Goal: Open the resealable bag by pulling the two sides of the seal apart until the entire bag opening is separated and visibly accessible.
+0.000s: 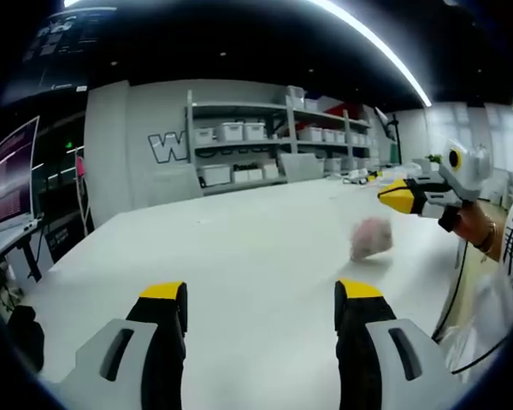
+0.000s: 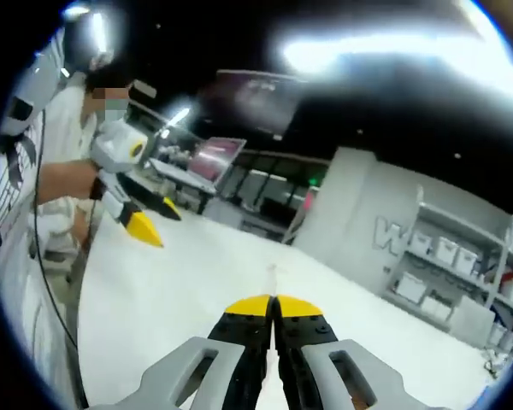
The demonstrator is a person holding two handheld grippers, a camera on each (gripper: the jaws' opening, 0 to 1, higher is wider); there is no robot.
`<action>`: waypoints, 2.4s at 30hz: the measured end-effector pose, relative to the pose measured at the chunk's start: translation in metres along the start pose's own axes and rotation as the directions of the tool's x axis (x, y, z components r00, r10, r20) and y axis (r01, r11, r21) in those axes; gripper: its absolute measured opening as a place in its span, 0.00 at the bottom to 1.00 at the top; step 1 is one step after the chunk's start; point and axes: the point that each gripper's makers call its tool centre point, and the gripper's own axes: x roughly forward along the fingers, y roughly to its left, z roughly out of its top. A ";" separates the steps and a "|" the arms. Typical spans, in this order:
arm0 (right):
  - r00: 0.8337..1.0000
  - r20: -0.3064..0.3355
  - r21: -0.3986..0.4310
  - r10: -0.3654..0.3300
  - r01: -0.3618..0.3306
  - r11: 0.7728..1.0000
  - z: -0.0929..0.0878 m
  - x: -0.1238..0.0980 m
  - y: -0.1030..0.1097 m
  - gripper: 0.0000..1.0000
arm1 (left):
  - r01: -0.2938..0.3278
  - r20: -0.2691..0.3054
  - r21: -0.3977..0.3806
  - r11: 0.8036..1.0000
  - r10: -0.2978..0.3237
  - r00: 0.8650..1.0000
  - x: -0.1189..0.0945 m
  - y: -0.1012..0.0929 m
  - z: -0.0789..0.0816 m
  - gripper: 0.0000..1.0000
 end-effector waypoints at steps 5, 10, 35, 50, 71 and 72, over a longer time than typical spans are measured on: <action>0.996 0.007 0.017 0.085 -0.086 0.996 0.000 0.005 0.024 0.00 | 0.023 0.001 0.005 1.000 -0.023 1.000 0.001 -0.005 -0.002 0.68; 0.985 -0.007 0.039 0.172 -0.172 0.984 -0.008 0.012 0.043 0.00 | 0.055 0.002 0.019 0.998 -0.055 0.999 0.000 -0.013 -0.005 0.67; 0.963 -0.007 0.240 0.270 -0.261 0.935 -0.023 0.017 0.081 0.00 | 0.119 -0.026 0.121 0.986 -0.116 0.993 -0.008 -0.021 -0.025 0.57; 0.970 0.019 0.312 0.243 -0.237 0.920 -0.018 0.023 0.075 0.00 | 0.164 -0.075 0.394 0.904 -0.147 0.986 0.000 -0.039 -0.031 0.29; 0.968 0.013 0.369 0.251 -0.238 0.898 -0.018 0.030 0.072 0.00 | 0.185 -0.026 0.528 0.829 -0.202 0.979 0.013 -0.051 -0.011 0.21; 0.968 0.014 0.372 0.251 -0.238 0.897 -0.018 0.030 0.072 0.00 | 0.190 -0.029 0.540 0.820 -0.208 0.978 0.014 -0.053 -0.011 0.21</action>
